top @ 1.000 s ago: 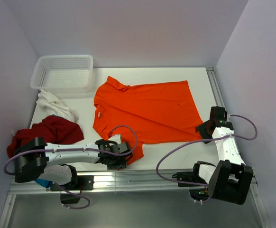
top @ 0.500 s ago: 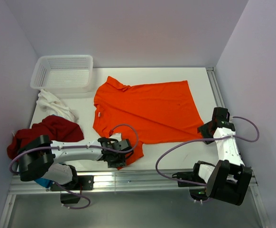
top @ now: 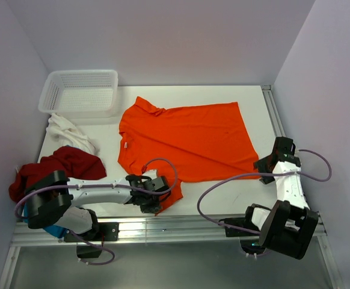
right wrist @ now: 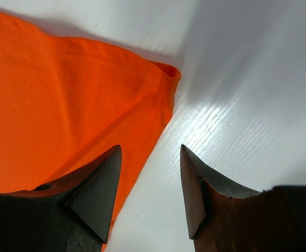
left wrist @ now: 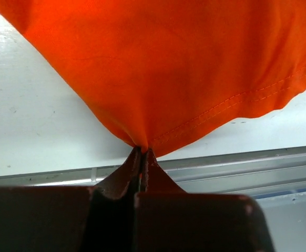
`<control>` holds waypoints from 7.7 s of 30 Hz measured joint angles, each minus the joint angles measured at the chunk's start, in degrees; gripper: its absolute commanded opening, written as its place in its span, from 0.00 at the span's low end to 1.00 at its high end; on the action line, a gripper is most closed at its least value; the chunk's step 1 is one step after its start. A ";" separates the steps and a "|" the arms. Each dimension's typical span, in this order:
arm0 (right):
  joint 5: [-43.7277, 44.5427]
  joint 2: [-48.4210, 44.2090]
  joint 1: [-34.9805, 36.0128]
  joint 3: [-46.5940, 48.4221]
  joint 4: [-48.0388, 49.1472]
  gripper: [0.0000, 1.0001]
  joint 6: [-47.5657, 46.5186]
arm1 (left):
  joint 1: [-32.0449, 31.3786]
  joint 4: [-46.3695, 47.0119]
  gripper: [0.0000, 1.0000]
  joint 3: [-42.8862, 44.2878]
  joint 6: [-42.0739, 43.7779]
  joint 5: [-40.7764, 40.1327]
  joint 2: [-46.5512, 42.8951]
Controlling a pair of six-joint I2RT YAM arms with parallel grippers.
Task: Roll the t-shirts
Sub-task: Flatten the tshirt, then fold the tshirt
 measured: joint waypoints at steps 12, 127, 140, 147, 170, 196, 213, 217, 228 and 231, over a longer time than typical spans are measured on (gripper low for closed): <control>0.26 6.86 -1.11 0.04 1.36 0.61 0.42 | -1.42 -5.84 0.00 -2.71 -3.52 1.46 -7.19; -0.68 18.21 -3.21 12.59 -5.44 0.00 -0.13 | 19.78 -31.08 0.00 24.74 14.38 6.80 -11.93; -0.72 19.96 -3.21 12.87 -5.99 0.00 0.13 | 24.37 -34.38 0.00 32.87 18.29 5.60 -6.67; -0.96 23.58 -3.19 17.70 -6.58 0.00 0.39 | 27.36 -35.19 0.00 36.00 21.16 5.62 -4.35; -1.11 33.48 3.17 29.64 -8.98 0.00 4.46 | 34.32 -35.21 0.00 40.26 26.80 5.68 0.44; -0.68 41.79 3.96 37.68 -10.36 0.00 6.21 | 40.15 -34.56 0.00 42.64 31.23 6.14 5.62; -0.74 45.48 4.70 43.65 -11.54 0.00 6.19 | 41.51 -33.70 0.00 43.91 32.70 6.19 9.01; -0.70 45.66 5.20 44.13 -11.69 0.00 6.21 | 41.70 -33.68 0.00 43.91 32.76 6.19 9.18; -0.70 48.00 6.58 44.59 -11.87 0.00 6.40 | 42.60 -33.70 0.00 43.91 33.81 6.19 9.27; -0.70 48.59 6.67 45.18 -12.00 0.00 6.40 | 42.93 -33.70 0.00 43.91 34.23 6.19 9.33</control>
